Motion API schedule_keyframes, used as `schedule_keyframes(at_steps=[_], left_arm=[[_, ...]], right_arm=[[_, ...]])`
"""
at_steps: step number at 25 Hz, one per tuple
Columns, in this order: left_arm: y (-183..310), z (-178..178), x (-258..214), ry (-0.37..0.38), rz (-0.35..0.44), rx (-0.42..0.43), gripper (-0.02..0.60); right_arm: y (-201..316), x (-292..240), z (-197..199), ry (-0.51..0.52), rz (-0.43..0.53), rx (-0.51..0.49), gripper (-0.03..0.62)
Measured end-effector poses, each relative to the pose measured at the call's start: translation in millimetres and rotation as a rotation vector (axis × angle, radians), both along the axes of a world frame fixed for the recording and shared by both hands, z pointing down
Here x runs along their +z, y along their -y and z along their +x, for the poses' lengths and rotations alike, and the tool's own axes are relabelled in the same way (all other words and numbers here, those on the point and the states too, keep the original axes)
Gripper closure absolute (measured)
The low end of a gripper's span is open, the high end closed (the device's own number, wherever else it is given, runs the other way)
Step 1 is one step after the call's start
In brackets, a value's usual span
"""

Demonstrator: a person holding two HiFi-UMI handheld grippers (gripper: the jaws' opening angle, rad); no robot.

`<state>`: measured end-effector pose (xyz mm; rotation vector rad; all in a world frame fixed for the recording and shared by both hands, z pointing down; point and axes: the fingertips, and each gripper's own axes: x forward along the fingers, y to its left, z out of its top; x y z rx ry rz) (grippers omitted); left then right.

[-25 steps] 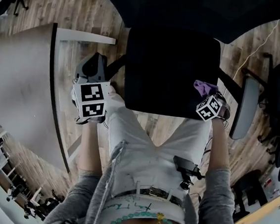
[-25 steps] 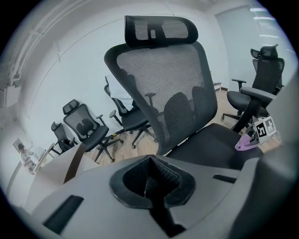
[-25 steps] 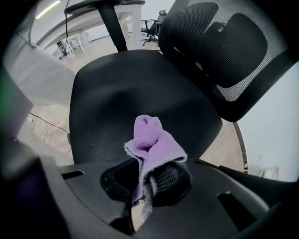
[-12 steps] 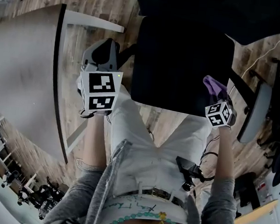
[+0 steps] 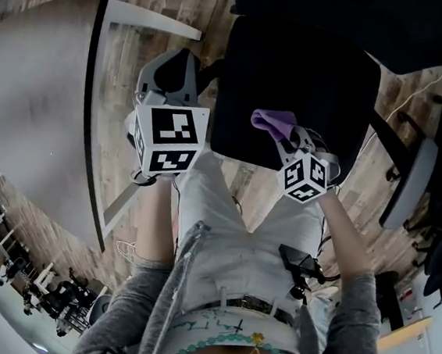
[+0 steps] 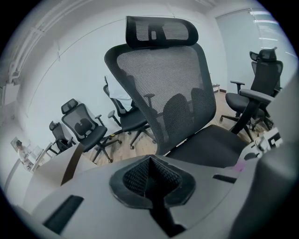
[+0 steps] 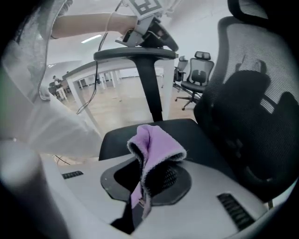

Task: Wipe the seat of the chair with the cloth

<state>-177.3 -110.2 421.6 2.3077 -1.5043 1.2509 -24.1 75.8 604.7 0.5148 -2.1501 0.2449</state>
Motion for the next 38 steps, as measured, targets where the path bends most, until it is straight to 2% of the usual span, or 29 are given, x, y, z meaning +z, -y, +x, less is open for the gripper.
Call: schedule_keyframes(at_steps=[6,13,17,24,31,38], left_arm=[[-0.4,1.3,0.7,-0.029,-0.006,0.002,0.58],[0.2,0.4,0.8,-0.035,-0.006,0.007,0.58],[1.7,0.3,1.6,-0.044,-0.009,0.011,0.58],[2.8,1.2,1.4,-0.016,0.001,0.023,0.58],[4.5,1.8,1.3,-0.018,-0.001,0.028,0.58],[5.6,2.0,2.0,-0.012,0.0,0.029,0.58]], right_arm=[[-20.4,15.6,-85.6,0.042,-0.048,-0.171,0.546],[-25.8,67.2,-123.8,-0.067,-0.1,-0.195,0.546],[-27.1,86.5,-129.3,-0.112,-0.111,-0.191,0.546],[-27.1,90.9,-131.3,-0.159,-0.043,-0.173,0.546],[-27.6,91.0,-123.3,-0.156,-0.093,-0.144,0.546],[-33.7,97.9,-93.1,-0.188,-0.134,-0.101,0.546]])
